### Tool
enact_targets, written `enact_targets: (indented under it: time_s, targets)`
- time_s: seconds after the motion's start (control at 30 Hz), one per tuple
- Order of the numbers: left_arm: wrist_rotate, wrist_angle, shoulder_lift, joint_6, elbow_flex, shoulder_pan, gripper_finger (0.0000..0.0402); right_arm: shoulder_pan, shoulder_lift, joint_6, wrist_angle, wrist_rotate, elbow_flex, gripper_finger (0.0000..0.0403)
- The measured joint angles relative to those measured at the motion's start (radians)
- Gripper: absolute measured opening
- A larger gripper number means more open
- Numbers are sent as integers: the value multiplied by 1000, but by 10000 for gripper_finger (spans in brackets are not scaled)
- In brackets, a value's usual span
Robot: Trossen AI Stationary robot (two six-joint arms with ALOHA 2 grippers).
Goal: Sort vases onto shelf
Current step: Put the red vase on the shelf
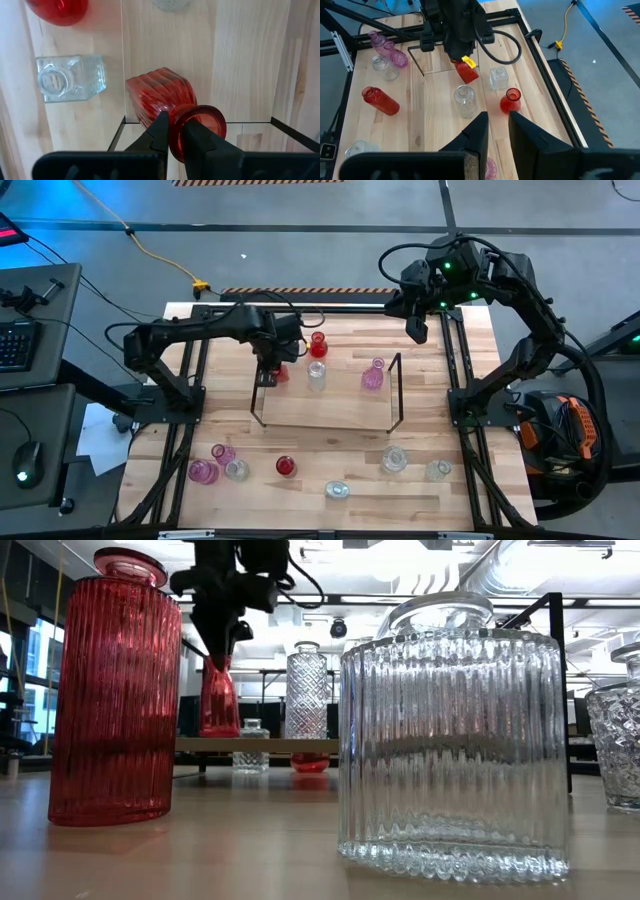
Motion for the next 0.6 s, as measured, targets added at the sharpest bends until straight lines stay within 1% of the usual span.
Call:
enact_targets:
  time_s: [0.2,0.4,0.6]
  targets:
    - [2,3,9,16,0,8,16,0,0,0,0,0,0,57]
    - [17,6,9,8,0,42,17,0,0,-3,0,0,0,57]
    - [47,5,9,-11,0,51,29,0,0,-3,0,0,0,57]
